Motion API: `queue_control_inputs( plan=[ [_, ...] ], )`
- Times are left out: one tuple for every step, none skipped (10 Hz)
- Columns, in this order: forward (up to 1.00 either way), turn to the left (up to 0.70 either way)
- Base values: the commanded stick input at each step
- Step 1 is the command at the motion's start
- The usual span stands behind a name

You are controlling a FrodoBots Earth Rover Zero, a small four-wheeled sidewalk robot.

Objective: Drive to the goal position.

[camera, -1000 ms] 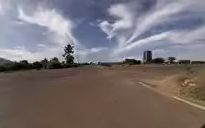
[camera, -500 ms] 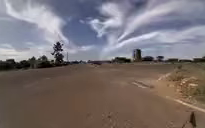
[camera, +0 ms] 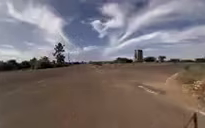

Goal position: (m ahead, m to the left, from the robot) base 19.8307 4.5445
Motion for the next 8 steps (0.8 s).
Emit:
queue_control_inputs(
  plan=[
    [1.00, 0.00],
    [1.00, 0.00],
    [1.00, 0.00],
    [1.00, 0.00],
    [1.00, 0.00],
    [1.00, 0.00],
    [1.00, 0.00],
    [1.00, 0.00]
  ],
)
